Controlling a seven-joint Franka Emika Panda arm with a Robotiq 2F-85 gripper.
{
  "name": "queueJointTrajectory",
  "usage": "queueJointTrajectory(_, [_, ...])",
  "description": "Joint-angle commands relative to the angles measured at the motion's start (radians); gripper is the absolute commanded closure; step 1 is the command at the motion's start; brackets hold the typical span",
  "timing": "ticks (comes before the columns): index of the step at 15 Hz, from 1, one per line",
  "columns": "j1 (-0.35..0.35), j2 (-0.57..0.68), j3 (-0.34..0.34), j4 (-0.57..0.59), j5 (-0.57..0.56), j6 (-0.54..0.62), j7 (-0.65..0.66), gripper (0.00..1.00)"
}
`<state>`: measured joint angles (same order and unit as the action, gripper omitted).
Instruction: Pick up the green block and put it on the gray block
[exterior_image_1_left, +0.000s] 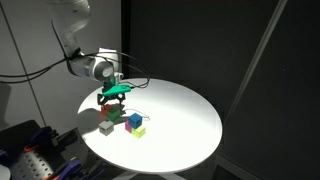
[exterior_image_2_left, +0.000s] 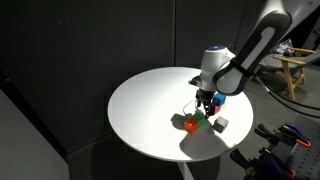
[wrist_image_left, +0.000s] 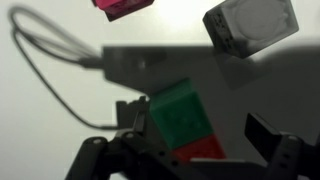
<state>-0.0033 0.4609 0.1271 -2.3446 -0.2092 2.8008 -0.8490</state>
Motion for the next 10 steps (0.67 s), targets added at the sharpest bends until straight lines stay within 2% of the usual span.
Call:
queueJointTrajectory(1, [-0.013,0.022,-0.002,0.021,-0.039,0.016,-0.008,0.0])
queueJointTrajectory(10, [-0.007,0.062,-0.007,0.047,-0.071,0.016,-0.002,0.0])
